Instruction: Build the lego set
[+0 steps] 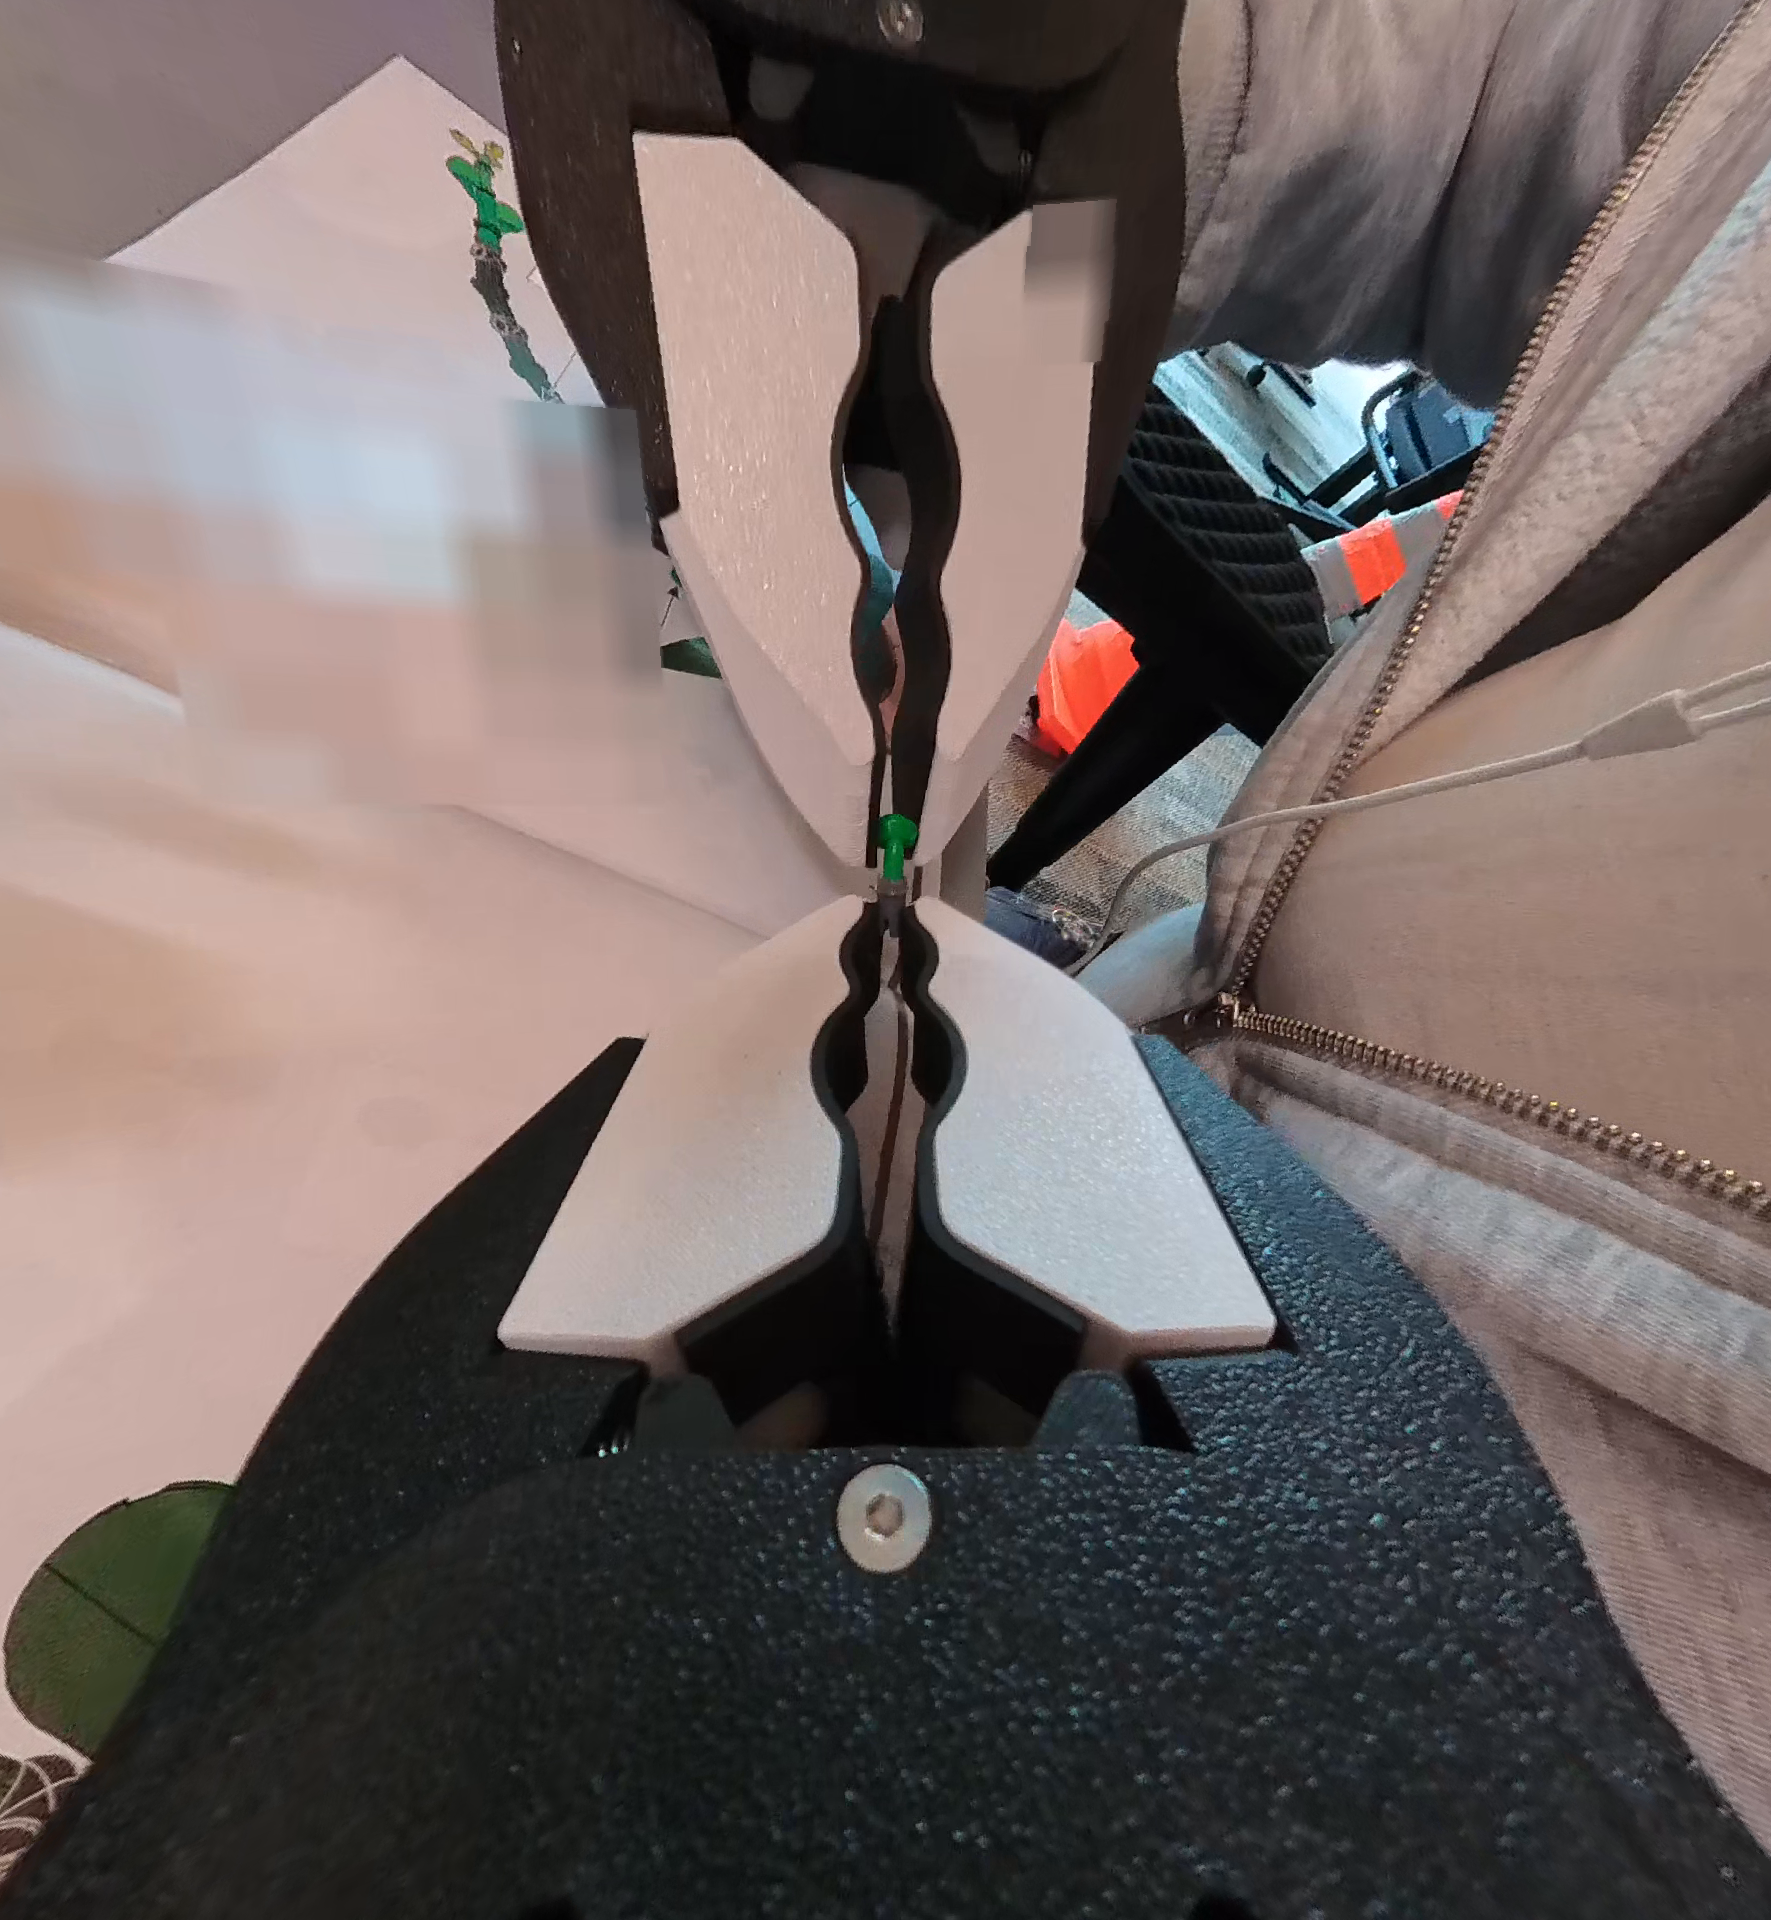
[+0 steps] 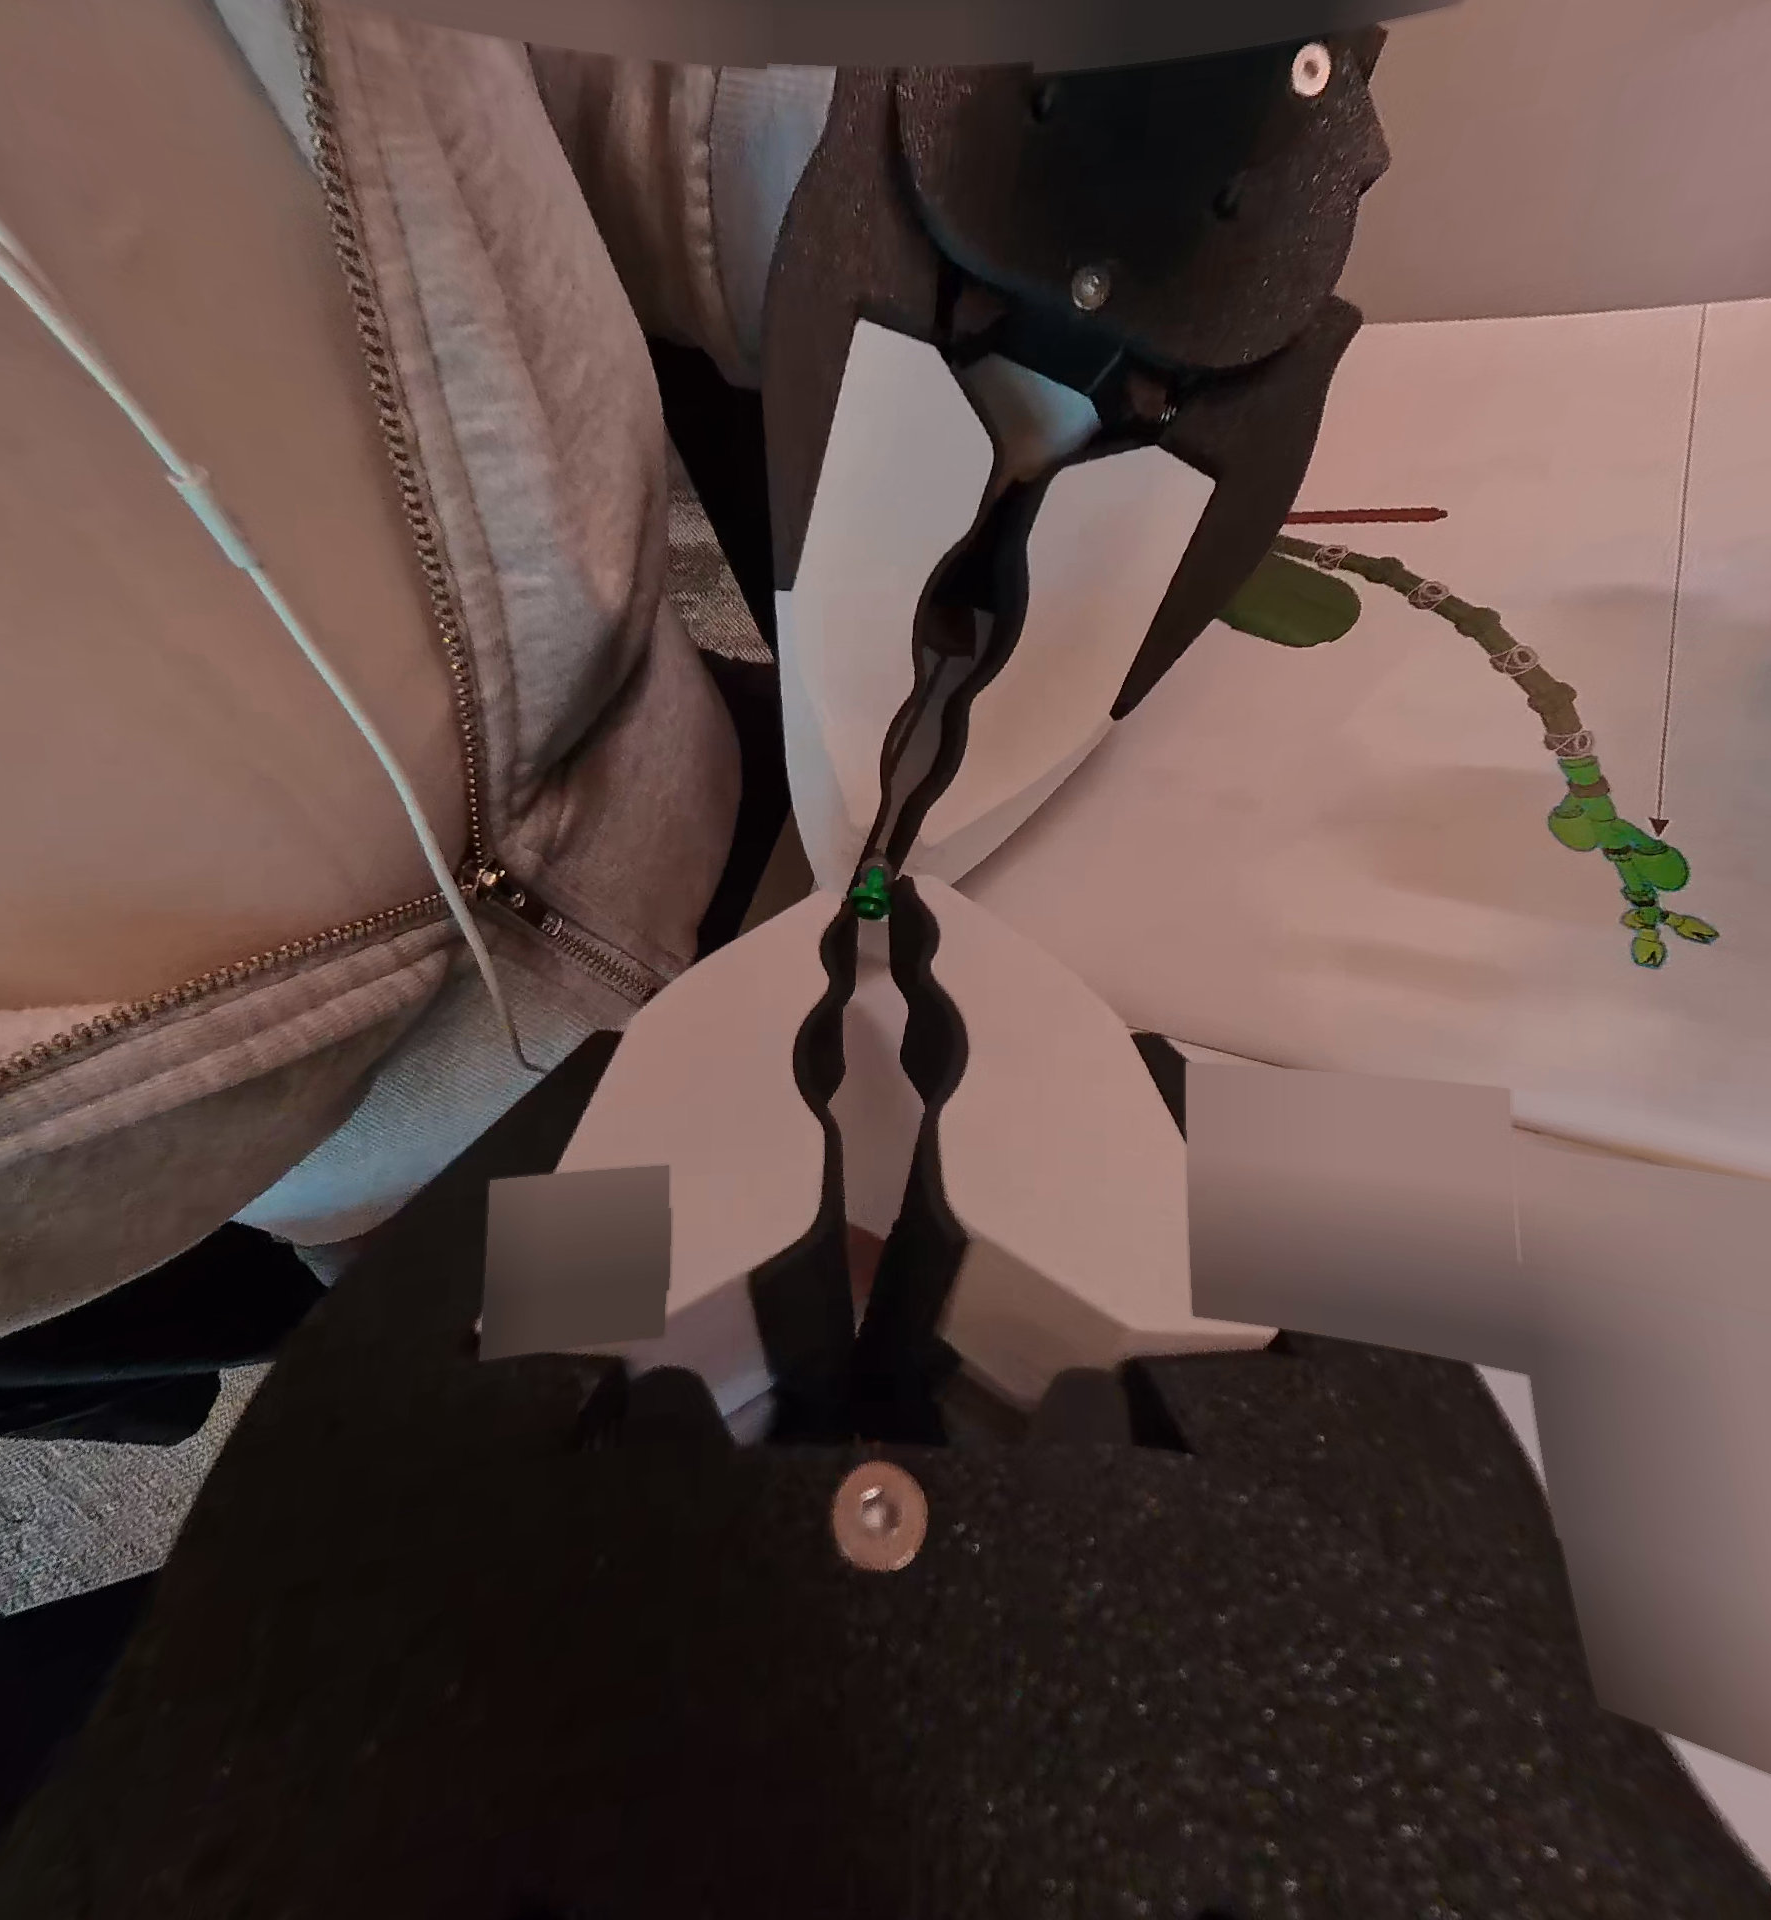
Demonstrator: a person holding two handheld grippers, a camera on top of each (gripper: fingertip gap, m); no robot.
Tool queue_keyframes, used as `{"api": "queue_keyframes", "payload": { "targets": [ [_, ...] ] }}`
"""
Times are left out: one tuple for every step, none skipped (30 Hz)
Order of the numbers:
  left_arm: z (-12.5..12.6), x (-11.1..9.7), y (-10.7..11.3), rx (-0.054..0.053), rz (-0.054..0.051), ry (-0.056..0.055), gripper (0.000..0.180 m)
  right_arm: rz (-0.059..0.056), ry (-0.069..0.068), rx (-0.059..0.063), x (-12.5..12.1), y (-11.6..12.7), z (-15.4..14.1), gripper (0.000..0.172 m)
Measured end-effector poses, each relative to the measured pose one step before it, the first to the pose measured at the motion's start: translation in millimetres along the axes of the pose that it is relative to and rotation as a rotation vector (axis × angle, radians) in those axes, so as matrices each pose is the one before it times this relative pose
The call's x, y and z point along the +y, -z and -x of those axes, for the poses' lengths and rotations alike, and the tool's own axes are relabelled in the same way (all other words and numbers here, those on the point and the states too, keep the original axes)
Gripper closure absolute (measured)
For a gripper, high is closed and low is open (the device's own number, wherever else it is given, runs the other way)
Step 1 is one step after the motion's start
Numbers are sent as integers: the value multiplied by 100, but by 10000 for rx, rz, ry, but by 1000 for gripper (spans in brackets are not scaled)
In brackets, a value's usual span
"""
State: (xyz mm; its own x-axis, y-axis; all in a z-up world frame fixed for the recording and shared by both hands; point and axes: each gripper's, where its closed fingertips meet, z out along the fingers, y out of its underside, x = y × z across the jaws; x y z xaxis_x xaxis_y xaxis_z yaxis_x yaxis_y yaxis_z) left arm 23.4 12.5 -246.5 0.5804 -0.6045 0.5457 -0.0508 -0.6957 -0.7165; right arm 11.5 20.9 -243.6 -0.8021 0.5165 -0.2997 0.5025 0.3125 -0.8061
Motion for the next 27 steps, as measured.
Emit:
{"api": "queue_keyframes", "payload": {
  "targets": [
    [-5,122,-61,-27,60,-13,178,112,-5,22,111,-23,25,167],
    [-9,66,-58,-12,60,-7,178,106,16,13,113,-58,40,167],
    [66,25,-41,-63,33,6,179,81,42,100,80,-10,-69,166],
    [69,5,-6,-44,3,24,178,54,33,104,49,-4,-65,167],
    [48,0,36,-4,-9,46,179,20,-28,88,6,-15,-57,167],
    [13,20,2,3,15,17,179,29,-60,33,70,-22,-4,167],
    [-14,54,-85,-28,54,-47,178,21,-37,19,79,-48,20,167],
    [-30,146,-18,-16,103,-62,179,27,-18,8,100,-99,60,167],
    [-34,116,-81,-5,106,-44,179,27,-54,-11,122,-95,94,167],
    [34,72,-14,-26,59,-11,178,-40,-57,52,-2,-34,-20,167],
    [16,-15,-2,-2,-13,13,179,-162,-67,49,-171,25,-1,167],
    [50,-46,27,-21,-35,35,179,-128,-51,87,-176,-15,-105,167],
    [0,55,-54,-17,54,-5,179,15,-24,29,-53,-83,-44,167],
    [-61,203,-170,-25,194,-97,179,201,8,-83,157,-93,129,167],
    [-35,256,-136,-53,214,-125,179,210,55,-62,206,-165,125,167],
    [-6,131,-93,-45,119,-63,178,132,-3,-30,129,-58,58,167],
    [65,-35,6,-22,-28,40,178,34,-8,60,-2,149,-130,167],
    [32,-123,59,32,-109,84,179,-6,-27,46,-43,90,-80,167],
    [28,-54,33,3,-52,55,179,27,20,64,-25,46,-65,167],
    [17,89,-103,-63,88,-40,178,126,70,49,140,-59,-7,167],
    [4,202,-185,-101,199,-109,178,219,27,-13,292,-94,98,167],
    [31,196,-149,-101,177,-108,178,130,87,53,173,-107,37,167],
    [-16,88,-88,-34,88,-51,178,66,49,46,60,-122,42,167],
    [13,27,-28,-7,33,-2,178,49,-40,19,38,-9,1,167],
    [39,19,-18,-24,30,19,178,45,-38,32,70,-23,-39,167],
    [26,35,-55,-24,27,-2,178,16,7,35,39,-3,-5,167],
    [7,4,-3,-5,10,-2,178,-30,12,33,-14,-17,6,167]
  ]
}}
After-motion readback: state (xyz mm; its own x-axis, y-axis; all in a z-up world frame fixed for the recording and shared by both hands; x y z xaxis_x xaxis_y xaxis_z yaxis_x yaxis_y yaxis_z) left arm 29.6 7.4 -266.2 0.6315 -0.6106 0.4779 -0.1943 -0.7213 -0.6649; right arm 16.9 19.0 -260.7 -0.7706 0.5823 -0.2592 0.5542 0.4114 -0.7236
